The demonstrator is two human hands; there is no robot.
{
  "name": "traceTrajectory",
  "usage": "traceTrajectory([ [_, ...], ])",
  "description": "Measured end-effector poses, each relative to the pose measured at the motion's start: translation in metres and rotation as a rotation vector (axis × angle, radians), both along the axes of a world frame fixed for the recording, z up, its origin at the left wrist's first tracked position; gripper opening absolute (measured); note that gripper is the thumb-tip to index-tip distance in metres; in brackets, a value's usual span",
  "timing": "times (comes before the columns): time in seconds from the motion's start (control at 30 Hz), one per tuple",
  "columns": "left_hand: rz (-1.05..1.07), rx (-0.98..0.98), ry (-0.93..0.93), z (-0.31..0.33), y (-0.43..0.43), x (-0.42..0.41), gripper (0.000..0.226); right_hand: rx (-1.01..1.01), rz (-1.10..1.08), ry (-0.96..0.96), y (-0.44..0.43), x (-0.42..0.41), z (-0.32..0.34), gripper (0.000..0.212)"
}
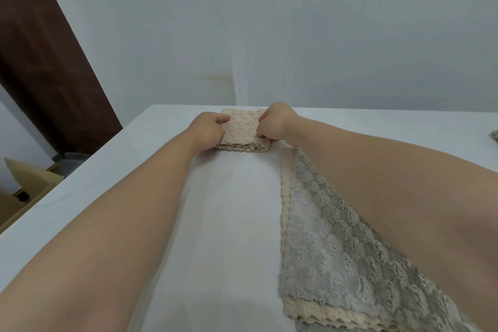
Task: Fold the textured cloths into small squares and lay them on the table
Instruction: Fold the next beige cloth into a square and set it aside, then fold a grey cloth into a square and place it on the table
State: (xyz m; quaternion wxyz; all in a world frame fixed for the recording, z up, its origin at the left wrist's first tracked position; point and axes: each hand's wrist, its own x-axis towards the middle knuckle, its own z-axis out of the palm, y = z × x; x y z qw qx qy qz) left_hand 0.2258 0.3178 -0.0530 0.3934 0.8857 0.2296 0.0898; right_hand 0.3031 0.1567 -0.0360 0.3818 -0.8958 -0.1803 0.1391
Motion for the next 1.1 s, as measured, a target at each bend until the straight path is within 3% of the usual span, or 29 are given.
traceTrajectory([
  [0.37, -0.019, 0.075, 0.034, -0.010, -0.001, 0.016, 0.058, -0.107, 0.049, -0.042, -0.010, 0.015, -0.003, 0.041],
  [0.5, -0.091, 0.354, 0.121, -0.012, -0.010, 0.014, 0.055, -0.409, 0.157, -0.246, -0.009, 0.007, -0.005, 0.028],
  [0.57, -0.080, 0.486, 0.150, -0.009, -0.014, 0.013, 0.052, -0.538, 0.207, -0.317, -0.010, 0.007, -0.004, 0.036],
  [0.7, -0.130, 0.703, -0.031, -0.004, -0.010, 0.021, 0.050, -0.548, 0.300, -0.478, -0.015, 0.017, -0.001, 0.061],
  [0.77, -0.231, 0.690, -0.067, -0.005, -0.008, 0.030, 0.049, -0.598, 0.386, -0.507, -0.012, 0.020, -0.004, 0.065],
  [0.87, -0.347, 0.695, 0.051, -0.017, -0.007, 0.037, 0.052, -0.645, 0.420, -0.424, -0.008, 0.024, -0.017, 0.068],
  [1.1, -0.322, 0.622, 0.177, -0.034, 0.001, 0.041, 0.058, -0.642, 0.393, -0.340, -0.004, 0.030, -0.033, 0.074],
])
